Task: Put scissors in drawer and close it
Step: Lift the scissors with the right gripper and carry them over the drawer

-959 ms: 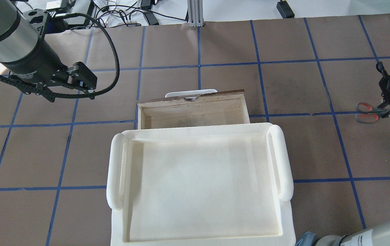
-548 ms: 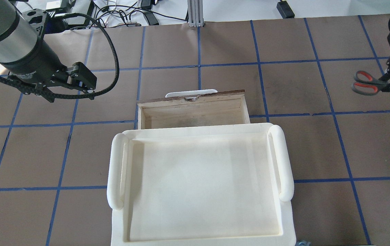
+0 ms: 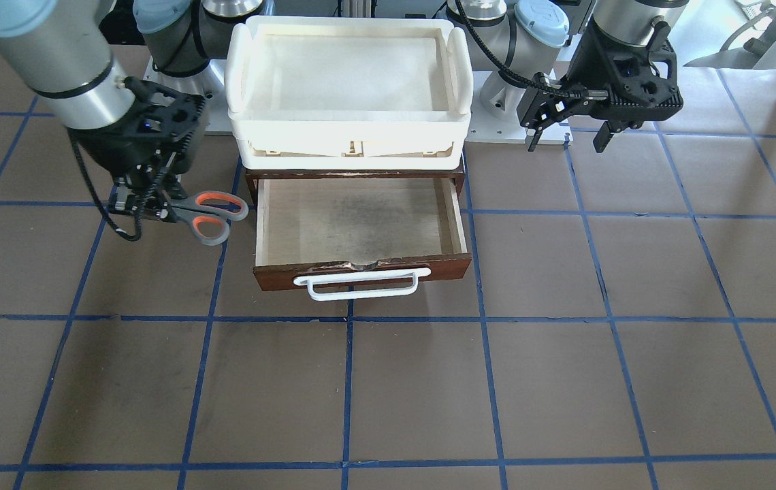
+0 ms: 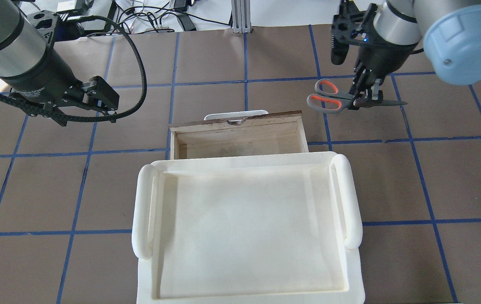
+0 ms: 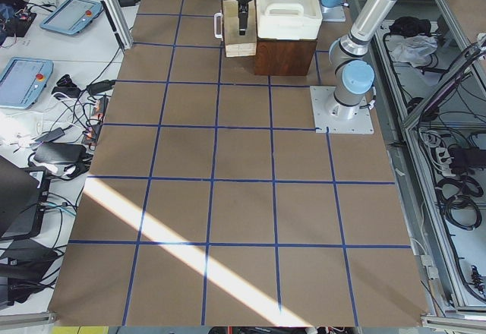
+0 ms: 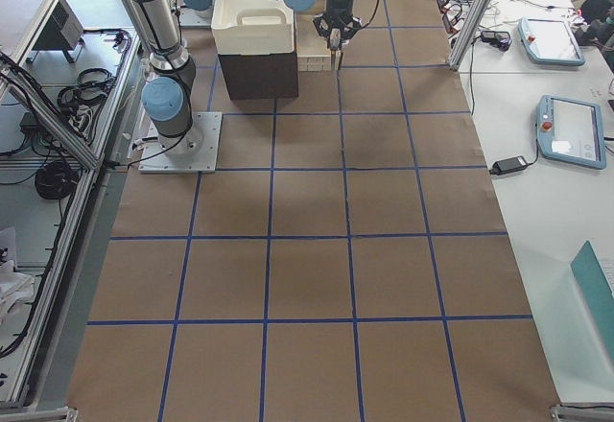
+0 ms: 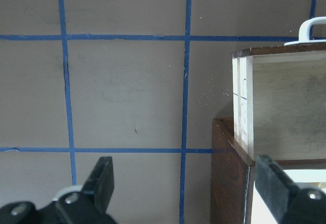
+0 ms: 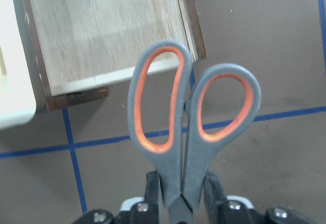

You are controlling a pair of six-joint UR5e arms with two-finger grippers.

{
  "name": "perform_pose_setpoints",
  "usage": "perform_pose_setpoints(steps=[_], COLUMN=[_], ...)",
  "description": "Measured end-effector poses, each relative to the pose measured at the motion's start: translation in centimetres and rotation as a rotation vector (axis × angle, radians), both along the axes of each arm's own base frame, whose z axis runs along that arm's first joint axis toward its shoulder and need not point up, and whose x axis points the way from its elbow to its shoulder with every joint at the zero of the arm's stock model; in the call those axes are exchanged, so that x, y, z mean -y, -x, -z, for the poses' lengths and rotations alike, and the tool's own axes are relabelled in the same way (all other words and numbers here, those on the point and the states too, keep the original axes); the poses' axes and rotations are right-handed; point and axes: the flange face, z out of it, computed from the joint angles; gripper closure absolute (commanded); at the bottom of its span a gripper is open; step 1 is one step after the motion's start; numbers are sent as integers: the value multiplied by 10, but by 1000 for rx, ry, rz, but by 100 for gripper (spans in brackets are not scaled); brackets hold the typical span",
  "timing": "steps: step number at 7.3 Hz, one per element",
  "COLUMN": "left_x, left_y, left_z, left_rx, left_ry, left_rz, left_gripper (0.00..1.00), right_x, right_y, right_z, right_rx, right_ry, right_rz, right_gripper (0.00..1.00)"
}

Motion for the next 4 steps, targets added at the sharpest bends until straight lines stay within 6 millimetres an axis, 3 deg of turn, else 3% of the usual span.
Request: perform_pose_setpoints(steps=[1, 2, 3, 4], left_x=[0, 0, 0, 0], left_y=[0, -1, -1, -1], left_z=[0, 0, 0, 0], left_rx=[0, 0, 0, 0], left_ry=[0, 0, 0, 0], left_rz=[0, -1, 0, 0], left_gripper=[0, 0, 0, 0], right_x=[-12, -22, -27, -31], right_y=[-62, -111, -140, -156], right_z=[12, 27, 39, 46], right_rx=[-5, -9, -3, 0], right_ry=[9, 21, 36, 41], right_rz=[-14, -53, -84, -100], right_gripper=[100, 100, 100, 100])
